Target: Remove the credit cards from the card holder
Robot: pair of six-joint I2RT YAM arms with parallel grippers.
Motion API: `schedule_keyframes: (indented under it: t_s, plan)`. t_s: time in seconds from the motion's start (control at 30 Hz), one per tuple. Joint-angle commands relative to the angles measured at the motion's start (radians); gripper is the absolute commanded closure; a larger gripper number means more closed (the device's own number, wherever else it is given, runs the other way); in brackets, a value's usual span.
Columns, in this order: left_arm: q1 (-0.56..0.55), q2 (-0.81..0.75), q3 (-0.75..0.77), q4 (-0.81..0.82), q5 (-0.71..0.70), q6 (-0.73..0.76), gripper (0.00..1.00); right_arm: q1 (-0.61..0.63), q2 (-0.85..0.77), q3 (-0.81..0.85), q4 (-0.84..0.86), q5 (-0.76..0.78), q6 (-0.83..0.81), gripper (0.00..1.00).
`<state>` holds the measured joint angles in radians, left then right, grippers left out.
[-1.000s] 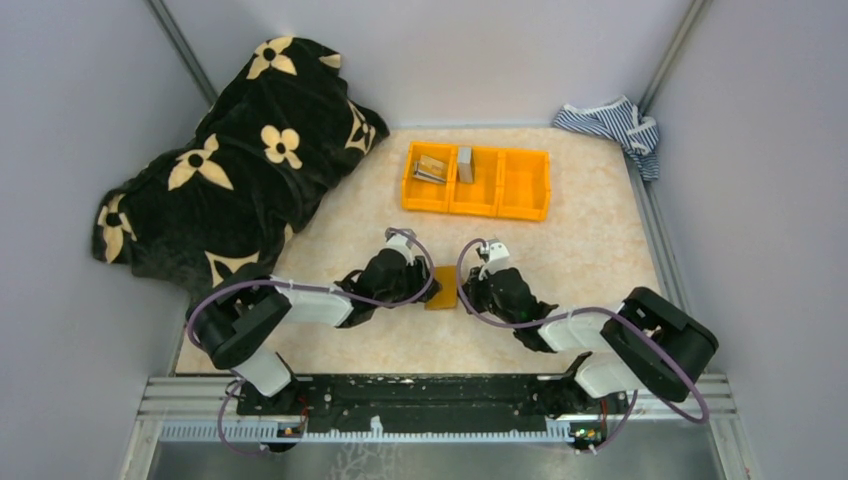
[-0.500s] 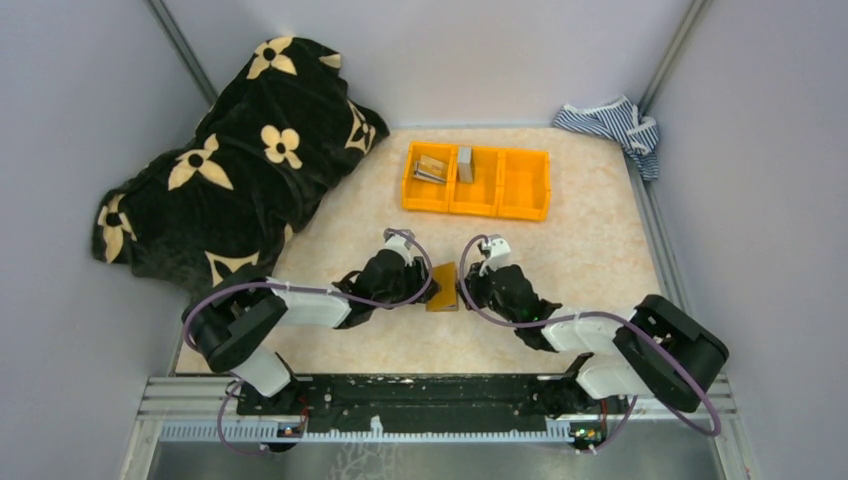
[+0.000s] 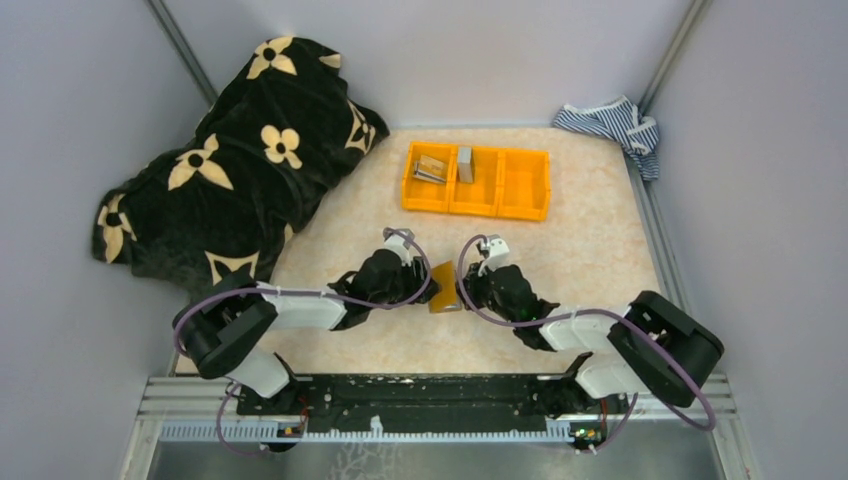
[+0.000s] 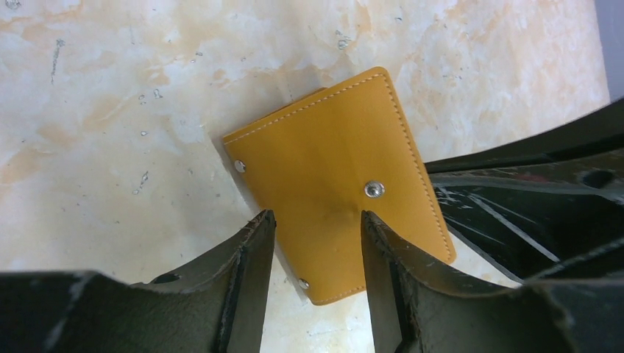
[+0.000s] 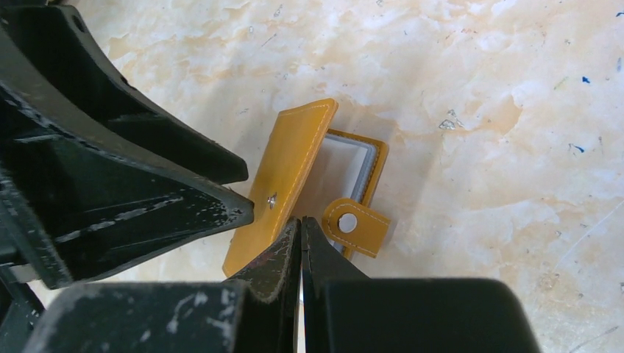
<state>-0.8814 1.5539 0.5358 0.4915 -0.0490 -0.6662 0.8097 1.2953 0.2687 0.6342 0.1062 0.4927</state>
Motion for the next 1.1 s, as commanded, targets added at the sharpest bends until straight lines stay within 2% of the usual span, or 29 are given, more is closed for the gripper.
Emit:
schedule_keyframes:
  t_s: [0.0, 0.33, 0.53, 0.87, 1.07]
  plan:
    - [-0.007, -0.093, -0.014, -0.022, 0.013, 0.021, 0.47, 0.014, 0.019, 0.029, 0.085, -0.031, 0.007, 1.0]
    - [-0.008, -0.351, 0.007, -0.216, -0.103, 0.094, 0.46, 0.036, 0.025, 0.082, 0.068, -0.044, -0.006, 1.0]
    - [-0.007, -0.409, -0.012, -0.244, -0.145, 0.092, 0.46, 0.101, 0.094, 0.147, 0.075, -0.047, -0.011, 1.0]
    - [-0.005, -0.565, -0.029, -0.317, -0.225, 0.096, 0.46, 0.151, 0.299, 0.211, 0.192, -0.1, 0.025, 1.0]
    - [-0.006, -0.581, -0.035, -0.331, -0.247, 0.106, 0.46, 0.153, 0.317, 0.239, 0.186, -0.092, 0.017, 1.0]
